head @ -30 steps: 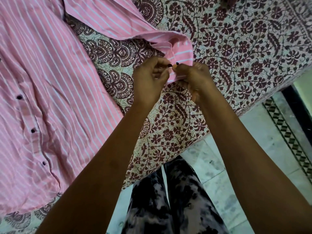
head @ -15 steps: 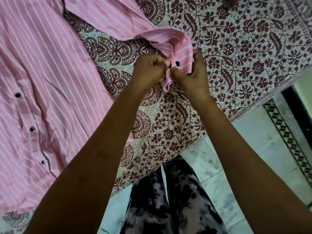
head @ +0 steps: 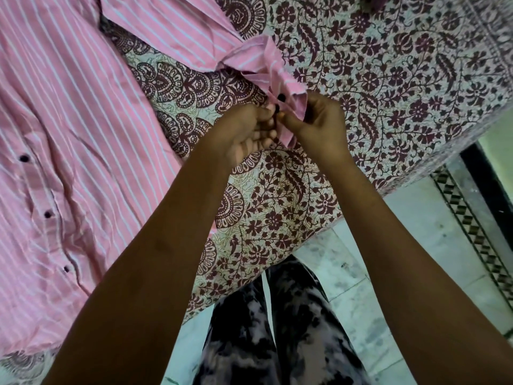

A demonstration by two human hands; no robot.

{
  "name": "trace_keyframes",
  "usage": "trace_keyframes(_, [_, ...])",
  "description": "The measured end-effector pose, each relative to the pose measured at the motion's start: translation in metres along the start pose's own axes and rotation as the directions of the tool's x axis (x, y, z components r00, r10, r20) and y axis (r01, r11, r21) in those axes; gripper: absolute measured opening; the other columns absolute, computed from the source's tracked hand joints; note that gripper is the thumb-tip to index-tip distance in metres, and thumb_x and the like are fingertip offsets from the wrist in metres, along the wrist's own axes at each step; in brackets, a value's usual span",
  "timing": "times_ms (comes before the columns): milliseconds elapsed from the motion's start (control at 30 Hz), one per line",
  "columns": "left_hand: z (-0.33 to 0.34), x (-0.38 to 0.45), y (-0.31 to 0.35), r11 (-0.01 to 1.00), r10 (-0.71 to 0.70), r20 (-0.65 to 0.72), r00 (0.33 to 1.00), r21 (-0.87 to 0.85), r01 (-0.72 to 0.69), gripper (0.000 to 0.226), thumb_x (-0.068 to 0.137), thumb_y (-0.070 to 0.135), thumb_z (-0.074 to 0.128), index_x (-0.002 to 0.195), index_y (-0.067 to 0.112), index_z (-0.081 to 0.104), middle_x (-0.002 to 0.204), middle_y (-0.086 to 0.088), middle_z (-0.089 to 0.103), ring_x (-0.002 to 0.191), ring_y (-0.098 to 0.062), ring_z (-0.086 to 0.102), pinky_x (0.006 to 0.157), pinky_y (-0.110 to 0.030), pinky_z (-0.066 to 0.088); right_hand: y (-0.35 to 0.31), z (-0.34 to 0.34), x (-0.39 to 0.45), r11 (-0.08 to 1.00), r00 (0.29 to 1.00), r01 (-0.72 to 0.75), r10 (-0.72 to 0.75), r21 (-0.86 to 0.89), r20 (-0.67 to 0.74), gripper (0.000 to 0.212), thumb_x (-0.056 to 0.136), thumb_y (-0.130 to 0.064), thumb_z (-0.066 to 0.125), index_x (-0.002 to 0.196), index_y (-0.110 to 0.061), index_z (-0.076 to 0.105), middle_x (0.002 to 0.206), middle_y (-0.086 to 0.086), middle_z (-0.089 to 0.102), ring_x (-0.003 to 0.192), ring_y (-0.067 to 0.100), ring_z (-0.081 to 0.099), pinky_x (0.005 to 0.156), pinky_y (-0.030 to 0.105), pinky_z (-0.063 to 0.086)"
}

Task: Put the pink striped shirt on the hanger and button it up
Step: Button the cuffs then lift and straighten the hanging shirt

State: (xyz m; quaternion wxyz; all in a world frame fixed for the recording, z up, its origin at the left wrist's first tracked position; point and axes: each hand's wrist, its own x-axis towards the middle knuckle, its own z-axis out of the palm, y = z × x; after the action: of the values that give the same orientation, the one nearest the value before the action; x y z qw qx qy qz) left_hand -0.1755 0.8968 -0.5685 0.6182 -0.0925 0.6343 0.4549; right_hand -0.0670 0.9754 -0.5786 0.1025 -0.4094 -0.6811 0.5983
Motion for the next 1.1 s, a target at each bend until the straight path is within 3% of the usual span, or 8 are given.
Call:
trace_keyframes(167, [0.007,-0.007,-0.005,0.988,0.036,-0.018,0.999,-0.152,-0.039,0.018,0.096,0.017,0.043,0.096,0.006,0.058,0.079,-0.006,0.063,0.068,-0.013,0.059,0.056,-0.021,0.053,0.006,-0.01,0.002,0.845,0.942,0.285,-0.334,-0.452,-0.03,0.016,0.076,-0.007,0.062,0.092,-0.004,0.064,0.087,0.006,0.062,0.072,0.014,0.056,0.06,0.02,0.046])
trace_keyframes(333, [-0.005,-0.009,-0.003,0.882,0.09,0.029,0.995,-0.466,-0.067,0.068,0.089,0.062,0.034,0.132,0.01,0.044,0.118,-0.014,0.06,0.1,-0.024,0.063,0.078,-0.036,0.057,0.011,-0.038,0.002,0.663,0.798,0.379,-0.588,-0.646,-0.135,0.009,0.074,-0.018,0.065,0.078,-0.011,0.069,0.105,0.011,0.062,0.099,0.016,0.044,0.077,0.032,0.043])
trace_keyframes(433, [0.007,-0.013,-0.006,0.939,0.098,-0.051,0.994,-0.325,-0.109,0.034,0.09,0.036,0.055,0.113,0.011,0.053,0.108,-0.012,0.062,0.101,-0.026,0.062,0.084,-0.034,0.055,0.012,-0.046,-0.004,0.833,0.893,0.316,-0.423,-0.454,-0.155,0.014,0.075,-0.023,0.058,0.075,-0.014,0.067,0.119,0.009,0.055,0.112,0.019,0.044,0.089,0.035,0.046])
trace_keyframes(533, [0.026,-0.014,-0.012,0.976,0.076,-0.2,0.977,-0.186,-0.114,0.008,0.085,0.007,0.061,0.092,0.01,0.058,0.092,-0.007,0.066,0.087,-0.018,0.064,0.082,-0.028,0.055,0.008,-0.048,-0.008,0.986,0.975,-0.035,0.069,0.161,-0.211,0.015,0.085,-0.02,0.044,0.091,-0.017,0.057,0.126,0.012,0.05,0.106,0.024,0.052,0.068,0.019,0.052])
trace_keyframes(700, [0.048,-0.007,-0.026,0.957,0.013,-0.154,0.988,-0.286,-0.057,0.01,0.089,0.002,0.054,0.093,0.011,0.056,0.098,-0.009,0.064,0.091,-0.019,0.062,0.084,-0.029,0.053,0.015,-0.054,-0.002,0.523,0.73,-0.598,0.668,0.608,0.144,0.036,0.096,-0.036,0.041,0.114,-0.005,0.046,0.099,0.013,0.06,0.098,0.029,0.059,0.079,0.041,0.054])
trace_keyframes(833, [0.051,-0.009,-0.027,0.924,0.058,-0.095,0.994,-0.372,-0.09,0.012,0.089,-0.001,0.05,0.094,0.009,0.054,0.093,-0.01,0.064,0.088,-0.021,0.063,0.086,-0.033,0.053,0.01,-0.06,0.009,0.438,0.653,-0.681,0.726,0.587,0.215,0.025,0.085,-0.016,0.062,0.105,-0.003,0.054,0.096,0.01,0.064,0.084,0.024,0.063,0.06,0.033,0.059])
trace_keyframes(967, [0.065,-0.005,-0.023,0.95,0.155,-0.261,0.953,-0.226,-0.217,0.009,0.085,0.0,0.06,0.08,0.008,0.059,0.065,-0.002,0.064,0.061,-0.01,0.06,0.065,-0.02,0.054,0.011,-0.065,0.015,0.815,0.847,-0.214,0.43,0.538,-0.314,0.02,0.078,0.001,0.066,0.086,-0.016,0.058,0.092,-0.001,0.064,0.086,0.016,0.062,0.076,0.03,0.057])
trace_keyframes(1100, [0.082,0.025,-0.016,0.974,0.086,-0.363,0.928,-0.164,-0.154,0.019,0.082,0.0,0.065,0.068,0.009,0.055,0.048,0.002,0.062,0.041,-0.003,0.056,0.049,-0.017,0.05,0.025,-0.067,0.029,0.908,0.775,-0.155,0.355,0.388,-0.522,0.027,0.077,0.008,0.063,0.091,-0.013,0.055,0.1,0.002,0.062,0.092,0.015,0.059,0.081,0.027,0.054])
